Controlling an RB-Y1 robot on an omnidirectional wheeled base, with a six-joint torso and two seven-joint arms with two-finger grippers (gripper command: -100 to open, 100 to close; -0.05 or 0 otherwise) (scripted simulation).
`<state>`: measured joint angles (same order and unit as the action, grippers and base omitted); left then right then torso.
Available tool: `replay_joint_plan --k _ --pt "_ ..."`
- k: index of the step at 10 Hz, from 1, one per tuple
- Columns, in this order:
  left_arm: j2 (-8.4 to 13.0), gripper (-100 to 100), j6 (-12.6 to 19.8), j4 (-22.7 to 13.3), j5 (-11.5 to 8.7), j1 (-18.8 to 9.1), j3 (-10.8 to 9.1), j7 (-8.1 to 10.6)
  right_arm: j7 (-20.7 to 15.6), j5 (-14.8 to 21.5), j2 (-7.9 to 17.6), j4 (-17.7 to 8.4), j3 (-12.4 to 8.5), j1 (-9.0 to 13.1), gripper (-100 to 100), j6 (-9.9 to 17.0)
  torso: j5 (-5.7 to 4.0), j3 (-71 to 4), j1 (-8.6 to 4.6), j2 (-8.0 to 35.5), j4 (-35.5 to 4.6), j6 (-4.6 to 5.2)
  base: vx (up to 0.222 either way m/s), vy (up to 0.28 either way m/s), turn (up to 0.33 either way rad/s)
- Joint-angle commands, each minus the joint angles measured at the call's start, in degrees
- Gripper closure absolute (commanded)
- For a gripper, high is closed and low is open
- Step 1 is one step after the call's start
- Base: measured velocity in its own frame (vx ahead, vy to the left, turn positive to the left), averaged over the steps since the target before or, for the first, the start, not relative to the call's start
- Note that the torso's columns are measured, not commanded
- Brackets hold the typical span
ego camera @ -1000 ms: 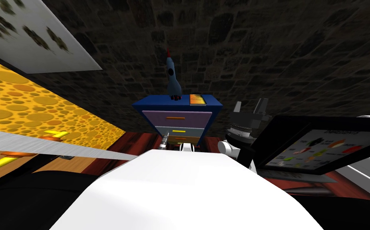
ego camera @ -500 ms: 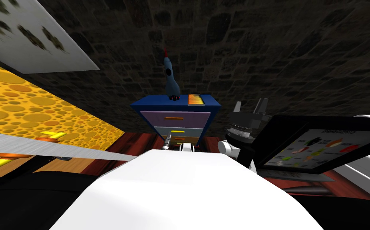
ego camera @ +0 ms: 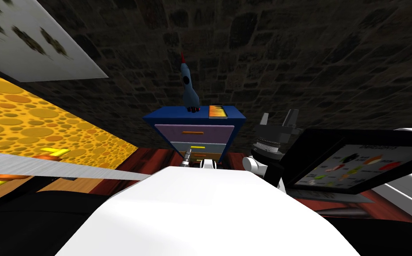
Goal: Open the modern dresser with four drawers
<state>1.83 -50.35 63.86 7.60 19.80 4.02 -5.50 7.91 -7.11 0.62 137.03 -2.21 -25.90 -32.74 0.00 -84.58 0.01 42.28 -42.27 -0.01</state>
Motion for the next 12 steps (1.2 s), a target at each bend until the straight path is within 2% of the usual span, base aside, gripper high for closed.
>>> replay_joint_plan --k 1,2,3,6,7,9,11,12 --pt "-0.12 100 -2.41 -2.15 0.02 0.31 0.03 -0.30 0.00 0.00 0.00 0.00 0.00 0.00 0 0.00 0.00 0.10 0.01 0.16 -0.05 0.00 -0.050 0.002 0.020" --pt "-0.17 100 -1.93 -1.46 0.03 0.11 0.07 -0.25 0.00 0.00 0.00 -0.01 0.00 0.01 0 0.00 0.09 0.07 0.11 -0.04 0.07 0.05 -0.031 -0.004 0.000" --pt "2.00 -100 -2.06 -1.44 0.04 0.14 0.07 -0.27 0.00 0.00 0.00 0.00 0.00 0.01 0 0.00 0.05 -0.07 0.08 -0.17 0.06 0.02 -0.011 -0.006 -0.001" --pt "5.02 -100 -1.54 -0.75 0.07 0.20 0.10 -0.23 0.00 0.00 0.00 0.00 0.00 0.00 0 0.00 -0.01 -0.02 -0.03 -0.04 0.00 0.01 -0.003 -0.009 0.001" --pt "4.66 -100 0.04 0.67 0.13 0.25 0.16 -0.10 0.00 0.00 0.00 0.00 0.00 0.00 0 0.00 -0.01 0.02 -0.05 0.02 -0.02 0.01 -0.018 -0.036 0.004" --pt "5.27 -100 2.07 2.28 0.17 0.27 0.22 0.06 0.00 0.00 -0.01 0.00 0.01 0.01 0 0.00 -0.03 0.07 -0.12 0.09 -0.04 0.01 -0.032 -0.057 0.004" --pt "1.99 -100 3.10 2.83 0.18 0.22 0.24 0.15 0.00 0.00 -0.01 0.00 0.01 0.01 0 0.00 -0.01 0.03 -0.04 0.03 -0.02 0.01 -0.035 -0.050 0.002" --pt "1.10 -100 3.22 2.88 0.17 0.22 0.24 0.16 0.00 0.00 0.00 0.00 0.00 0.01 0 0.00 0.01 0.00 0.04 -0.02 -0.01 0.01 -0.011 -0.017 0.000"
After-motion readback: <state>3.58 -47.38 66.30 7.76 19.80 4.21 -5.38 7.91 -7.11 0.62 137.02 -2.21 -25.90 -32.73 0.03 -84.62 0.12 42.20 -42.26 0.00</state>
